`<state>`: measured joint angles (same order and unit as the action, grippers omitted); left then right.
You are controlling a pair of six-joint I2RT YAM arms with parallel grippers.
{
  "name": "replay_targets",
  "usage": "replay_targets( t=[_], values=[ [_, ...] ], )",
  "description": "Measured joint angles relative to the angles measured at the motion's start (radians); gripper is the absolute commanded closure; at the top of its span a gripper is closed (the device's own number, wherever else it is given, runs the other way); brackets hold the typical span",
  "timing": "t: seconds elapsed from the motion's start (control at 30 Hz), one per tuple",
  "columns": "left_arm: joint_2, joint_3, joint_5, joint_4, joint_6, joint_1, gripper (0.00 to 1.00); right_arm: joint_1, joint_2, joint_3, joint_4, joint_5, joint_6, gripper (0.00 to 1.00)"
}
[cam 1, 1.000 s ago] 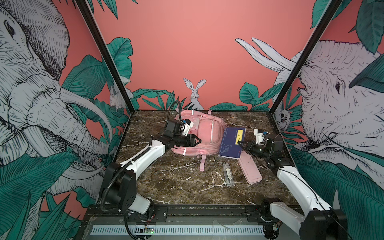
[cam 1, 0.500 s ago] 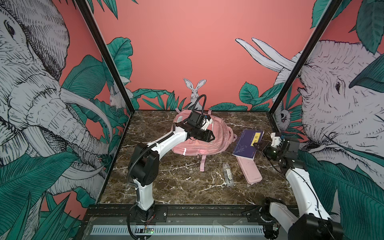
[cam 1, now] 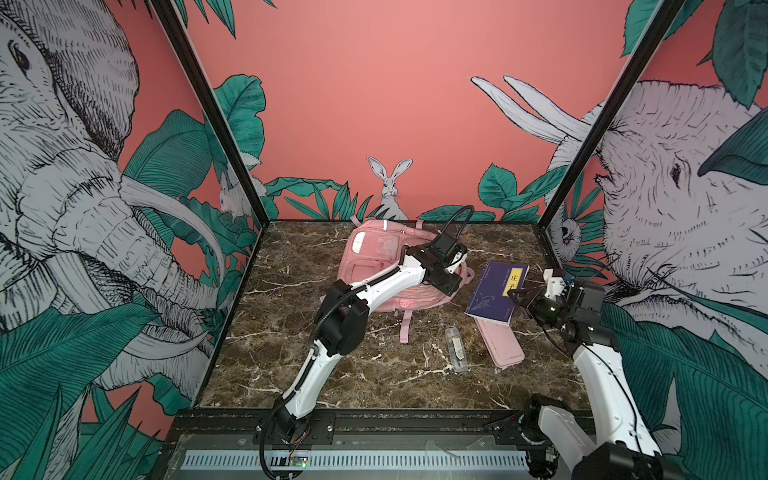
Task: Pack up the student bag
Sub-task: 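Grip the backpack opening with the left gripper while the right carries the book over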
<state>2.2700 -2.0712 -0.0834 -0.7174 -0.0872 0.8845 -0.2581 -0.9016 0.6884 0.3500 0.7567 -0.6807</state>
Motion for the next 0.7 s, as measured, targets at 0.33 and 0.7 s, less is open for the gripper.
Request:
replay_targets(
  t=[0.33, 0.7],
  values=[
    [0.048, -0.052, 0.054, -0.048, 0.034, 0.003, 0.53, 0.0, 0.007, -0.026, 0.0, 0.012, -0.004, 1.0],
    [0.101, -0.082, -0.016, -0.058, 0.029, 0.001, 0.75, 0.0, 0.007, -0.026, 0.0, 0.02, -0.005, 1.0]
  ],
)
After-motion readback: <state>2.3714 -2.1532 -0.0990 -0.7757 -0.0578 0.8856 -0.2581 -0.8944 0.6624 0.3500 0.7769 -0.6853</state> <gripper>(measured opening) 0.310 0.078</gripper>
